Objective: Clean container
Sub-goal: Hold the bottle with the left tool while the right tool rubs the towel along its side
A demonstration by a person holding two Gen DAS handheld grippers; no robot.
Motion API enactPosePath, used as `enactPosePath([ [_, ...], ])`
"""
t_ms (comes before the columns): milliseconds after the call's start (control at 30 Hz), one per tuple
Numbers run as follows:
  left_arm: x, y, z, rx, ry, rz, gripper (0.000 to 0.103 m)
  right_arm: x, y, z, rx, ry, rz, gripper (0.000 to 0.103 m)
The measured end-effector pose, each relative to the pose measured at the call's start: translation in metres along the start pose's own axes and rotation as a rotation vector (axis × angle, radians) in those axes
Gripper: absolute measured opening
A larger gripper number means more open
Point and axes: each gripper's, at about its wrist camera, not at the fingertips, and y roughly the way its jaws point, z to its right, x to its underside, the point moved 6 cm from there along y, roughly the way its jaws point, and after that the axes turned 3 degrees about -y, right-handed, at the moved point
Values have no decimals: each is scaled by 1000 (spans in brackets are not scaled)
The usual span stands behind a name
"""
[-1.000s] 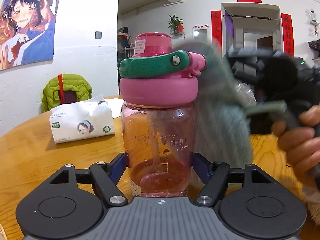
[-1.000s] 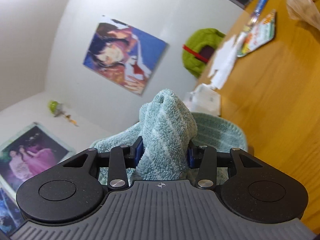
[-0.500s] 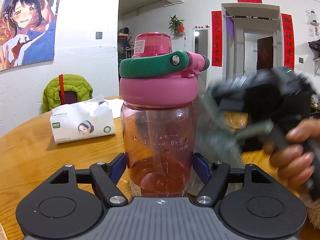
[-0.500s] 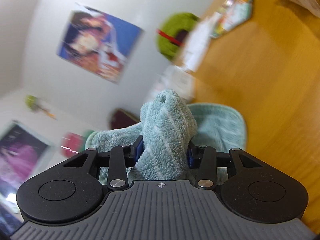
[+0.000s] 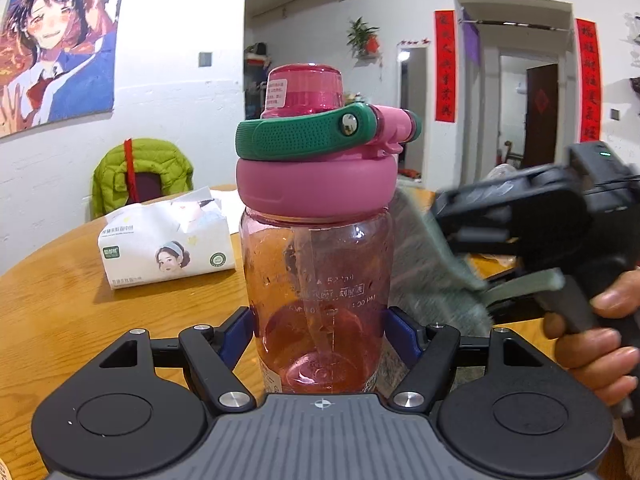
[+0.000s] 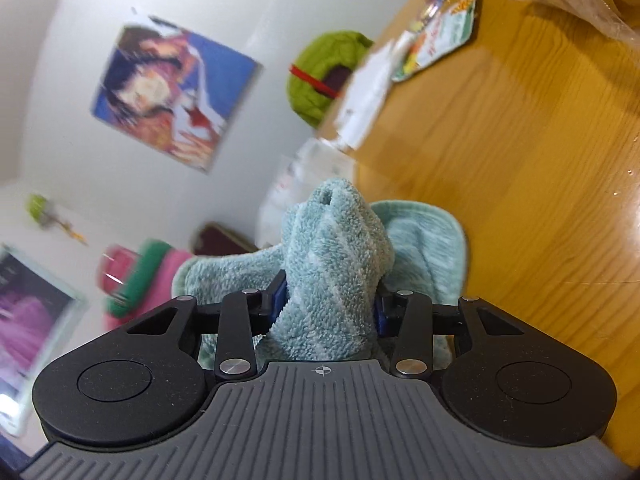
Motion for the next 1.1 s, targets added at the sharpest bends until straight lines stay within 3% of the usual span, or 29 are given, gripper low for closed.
enactPosePath([
  [367, 7, -10, -1, 16, 17, 34, 70, -2, 0, 4, 26, 2, -4, 46],
  [400, 7, -10, -1, 16, 18, 35, 70, -2, 0, 4, 28, 2, -5, 41],
  [567, 8, -11, -3, 27, 8, 37, 70, -3, 0, 6, 40, 3, -7, 45],
  [600, 9, -12, -3, 22, 7, 32, 72, -3, -1, 6, 42, 3, -7, 46],
  [667, 10, -14, 0, 2, 14, 10, 90, -3, -1, 7, 47, 3, -8, 48],
  [700, 10, -18, 1, -14, 15, 9, 91, -3, -1, 7, 49, 3, -8, 48],
  [833, 8, -34, 8, -30, 3, 29, 90, -4, -1, 8, 59, 4, -10, 48],
  [967, 11, -32, 9, -14, 6, 24, 74, -4, -1, 9, 68, 5, -12, 48],
  [1100, 10, -28, 4, -10, 3, 45, 72, -5, -1, 11, 77, 5, -13, 48],
])
